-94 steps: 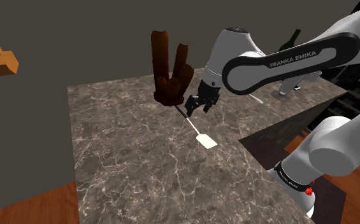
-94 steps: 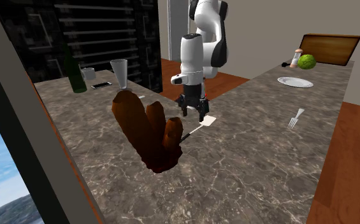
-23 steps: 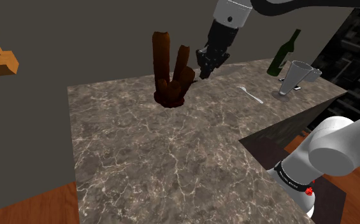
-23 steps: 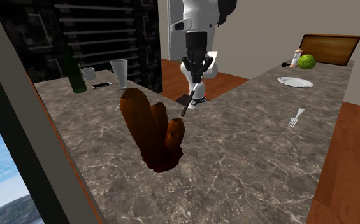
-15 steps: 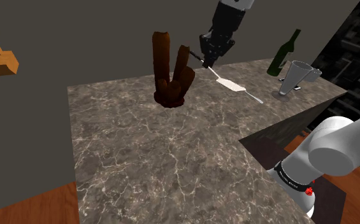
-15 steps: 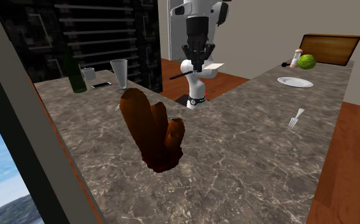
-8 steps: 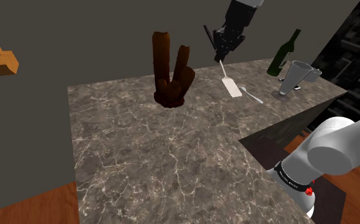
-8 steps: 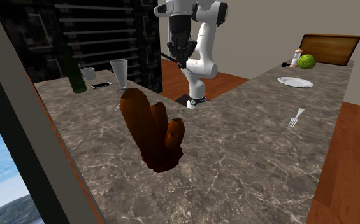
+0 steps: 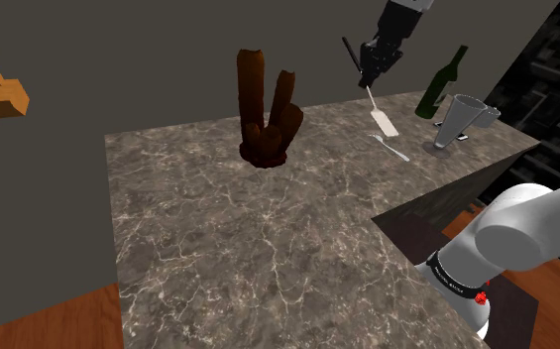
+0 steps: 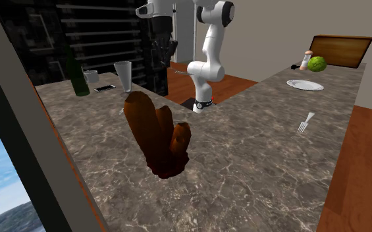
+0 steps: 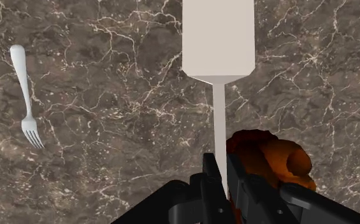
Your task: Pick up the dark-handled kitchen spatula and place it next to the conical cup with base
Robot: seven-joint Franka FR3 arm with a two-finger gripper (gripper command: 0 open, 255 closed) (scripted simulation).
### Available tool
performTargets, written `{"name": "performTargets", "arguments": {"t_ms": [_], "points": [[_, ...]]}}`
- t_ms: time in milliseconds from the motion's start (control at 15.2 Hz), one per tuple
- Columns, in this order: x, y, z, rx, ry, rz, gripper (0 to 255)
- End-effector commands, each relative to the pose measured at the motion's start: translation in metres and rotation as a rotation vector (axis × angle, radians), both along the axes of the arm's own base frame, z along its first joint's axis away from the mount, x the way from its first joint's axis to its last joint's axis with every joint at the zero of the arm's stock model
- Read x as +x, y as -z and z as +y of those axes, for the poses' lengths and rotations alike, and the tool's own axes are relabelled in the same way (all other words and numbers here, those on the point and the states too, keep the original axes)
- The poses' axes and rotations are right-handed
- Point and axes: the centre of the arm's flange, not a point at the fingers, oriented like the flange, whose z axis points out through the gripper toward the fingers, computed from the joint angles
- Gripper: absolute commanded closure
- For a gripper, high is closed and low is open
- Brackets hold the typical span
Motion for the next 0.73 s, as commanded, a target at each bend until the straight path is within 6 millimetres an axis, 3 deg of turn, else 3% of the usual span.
{"name": "performTargets", "arguments": {"t_ms": [0,660], "points": [[-0.004,-0.002,-0.027,0.0,-0.002,0.0,255],[-0.004,-0.002,-0.159,0.0,-0.002,0.0,255]]}}
